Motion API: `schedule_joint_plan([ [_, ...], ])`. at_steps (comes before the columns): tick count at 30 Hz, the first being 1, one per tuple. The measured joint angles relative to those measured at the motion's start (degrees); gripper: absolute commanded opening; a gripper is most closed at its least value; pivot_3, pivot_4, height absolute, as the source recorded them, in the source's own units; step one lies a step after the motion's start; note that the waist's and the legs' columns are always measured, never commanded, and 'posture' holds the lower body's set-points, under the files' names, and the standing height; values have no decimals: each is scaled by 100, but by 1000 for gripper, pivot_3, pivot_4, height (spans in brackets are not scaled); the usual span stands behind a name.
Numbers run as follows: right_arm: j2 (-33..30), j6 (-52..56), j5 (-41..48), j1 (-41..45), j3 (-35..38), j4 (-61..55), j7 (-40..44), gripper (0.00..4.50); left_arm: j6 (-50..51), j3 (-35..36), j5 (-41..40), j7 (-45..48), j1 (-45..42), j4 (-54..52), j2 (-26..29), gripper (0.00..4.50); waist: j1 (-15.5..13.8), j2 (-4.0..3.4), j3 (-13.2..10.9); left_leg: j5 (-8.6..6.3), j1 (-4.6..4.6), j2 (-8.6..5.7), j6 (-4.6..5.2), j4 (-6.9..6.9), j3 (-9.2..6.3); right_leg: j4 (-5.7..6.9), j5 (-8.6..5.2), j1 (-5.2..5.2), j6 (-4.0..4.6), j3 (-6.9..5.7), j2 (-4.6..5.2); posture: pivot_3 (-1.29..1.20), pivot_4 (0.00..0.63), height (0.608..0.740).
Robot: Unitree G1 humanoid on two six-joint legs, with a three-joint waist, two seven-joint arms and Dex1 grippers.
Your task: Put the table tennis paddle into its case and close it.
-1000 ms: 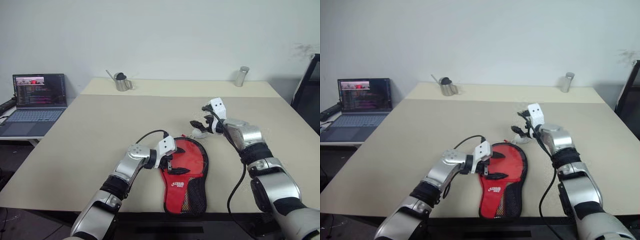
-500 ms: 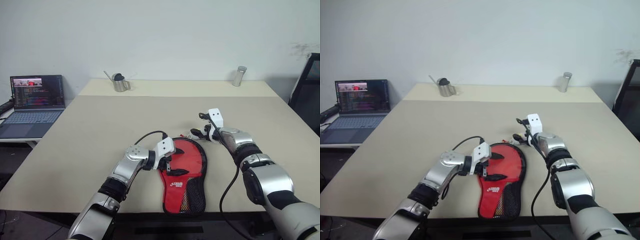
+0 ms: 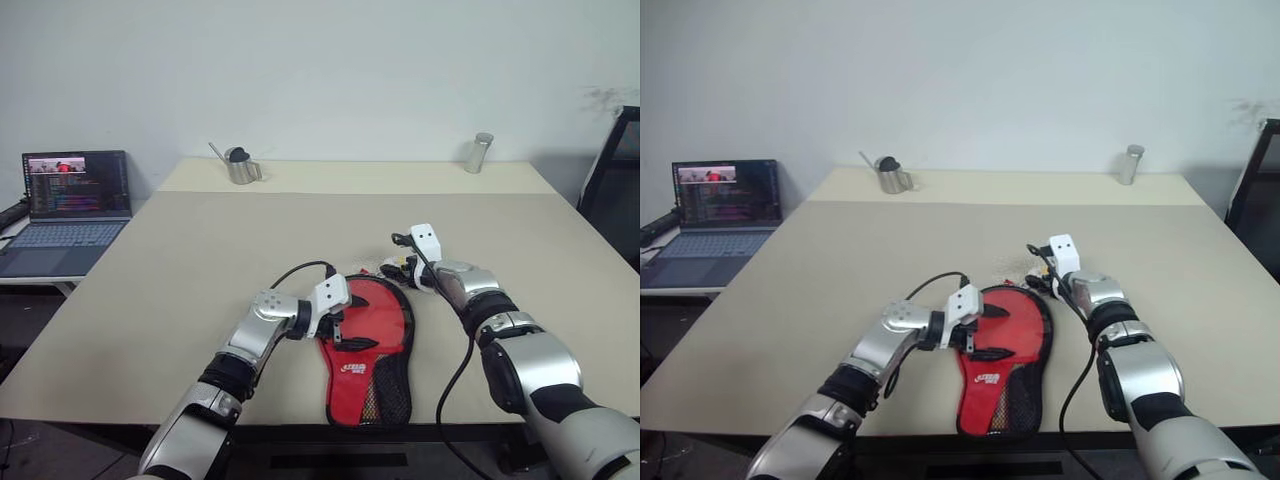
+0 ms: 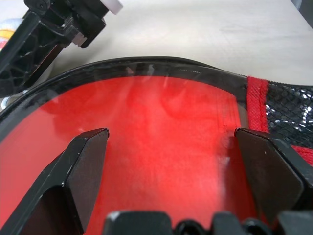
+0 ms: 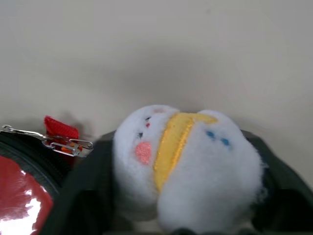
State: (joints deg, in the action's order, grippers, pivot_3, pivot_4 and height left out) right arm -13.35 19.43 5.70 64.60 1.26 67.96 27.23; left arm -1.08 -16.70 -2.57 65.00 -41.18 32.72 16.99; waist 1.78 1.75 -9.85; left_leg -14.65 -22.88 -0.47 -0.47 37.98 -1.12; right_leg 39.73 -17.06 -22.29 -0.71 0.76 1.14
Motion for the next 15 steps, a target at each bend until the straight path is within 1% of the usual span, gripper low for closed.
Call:
schedule_joint_plan([
  [3, 17, 5, 6, -4, 18, -2, 20, 1371, -189, 4, 44, -218, -184, 364, -127, 4500, -17, 0, 0, 0, 1, -2, 0, 5, -1, 7, 0, 1, 0, -1, 2, 0, 150, 740],
  [5, 30, 15, 10, -17, 43, -14, 26, 944, -311, 6, 70, -317, -297, 625, -175, 4500, -15, -1, 1, 0, 3, -2, 0, 5, 0, 10, 0, 1, -1, 0, 2, 0, 150, 740],
  [7, 37, 45, 13, -32, 87, -35, 35, 788, -433, 9, 83, -360, -372, 854, -203, 4500, -13, -2, 2, 0, 5, -2, 0, 5, 0, 12, 0, 2, -1, -1, 2, 0, 150, 740],
  [10, 40, 119, 13, -63, 109, -104, 43, 688, -619, 10, 88, -398, -442, 1115, -231, 4500, -14, -10, 9, 0, 8, -2, 0, 5, 0, 13, 0, 5, 0, 0, 2, 0, 150, 740],
  [15, 47, 241, 12, -95, 170, -180, 32, 677, -841, 14, 87, -409, -457, 1347, -245, 4500, -8, -28, 36, 0, 22, -2, 0, 5, 0, 16, 0, 17, -1, 1, 2, 0, 150, 740],
])
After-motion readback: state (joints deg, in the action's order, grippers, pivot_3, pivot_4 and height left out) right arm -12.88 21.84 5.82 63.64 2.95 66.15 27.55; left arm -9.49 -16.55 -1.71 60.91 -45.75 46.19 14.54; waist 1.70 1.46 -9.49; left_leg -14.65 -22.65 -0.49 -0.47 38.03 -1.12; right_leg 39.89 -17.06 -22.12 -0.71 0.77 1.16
